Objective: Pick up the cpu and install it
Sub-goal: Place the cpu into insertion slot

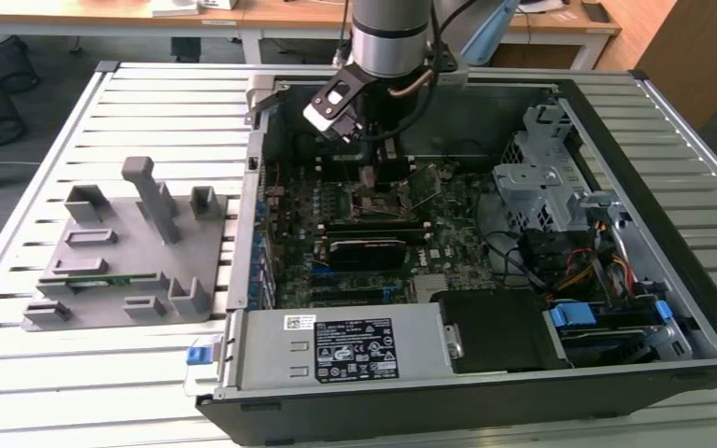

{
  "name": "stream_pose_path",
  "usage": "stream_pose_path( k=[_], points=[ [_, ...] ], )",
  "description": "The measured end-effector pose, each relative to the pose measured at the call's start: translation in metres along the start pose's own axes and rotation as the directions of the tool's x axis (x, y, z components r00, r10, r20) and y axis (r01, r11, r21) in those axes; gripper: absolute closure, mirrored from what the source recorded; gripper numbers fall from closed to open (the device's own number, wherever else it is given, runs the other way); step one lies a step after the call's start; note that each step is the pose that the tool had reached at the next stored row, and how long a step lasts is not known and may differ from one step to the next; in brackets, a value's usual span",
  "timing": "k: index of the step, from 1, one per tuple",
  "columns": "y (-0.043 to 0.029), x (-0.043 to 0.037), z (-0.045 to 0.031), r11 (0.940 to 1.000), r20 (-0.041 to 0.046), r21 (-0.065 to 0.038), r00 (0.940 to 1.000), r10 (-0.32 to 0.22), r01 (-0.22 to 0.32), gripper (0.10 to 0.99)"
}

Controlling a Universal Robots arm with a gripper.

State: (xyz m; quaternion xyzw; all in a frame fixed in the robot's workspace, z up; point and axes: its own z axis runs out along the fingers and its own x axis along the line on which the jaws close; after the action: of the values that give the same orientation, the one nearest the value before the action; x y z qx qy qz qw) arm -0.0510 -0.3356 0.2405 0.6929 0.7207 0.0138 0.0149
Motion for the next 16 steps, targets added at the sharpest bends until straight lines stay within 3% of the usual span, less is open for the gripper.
stream_pose_path(
  k=[16],
  points=[
    [-0.0005,0.0001,0.0121,1.0,0.0002,0.0,1.0,0.006,-0.006,0.557]
  ],
)
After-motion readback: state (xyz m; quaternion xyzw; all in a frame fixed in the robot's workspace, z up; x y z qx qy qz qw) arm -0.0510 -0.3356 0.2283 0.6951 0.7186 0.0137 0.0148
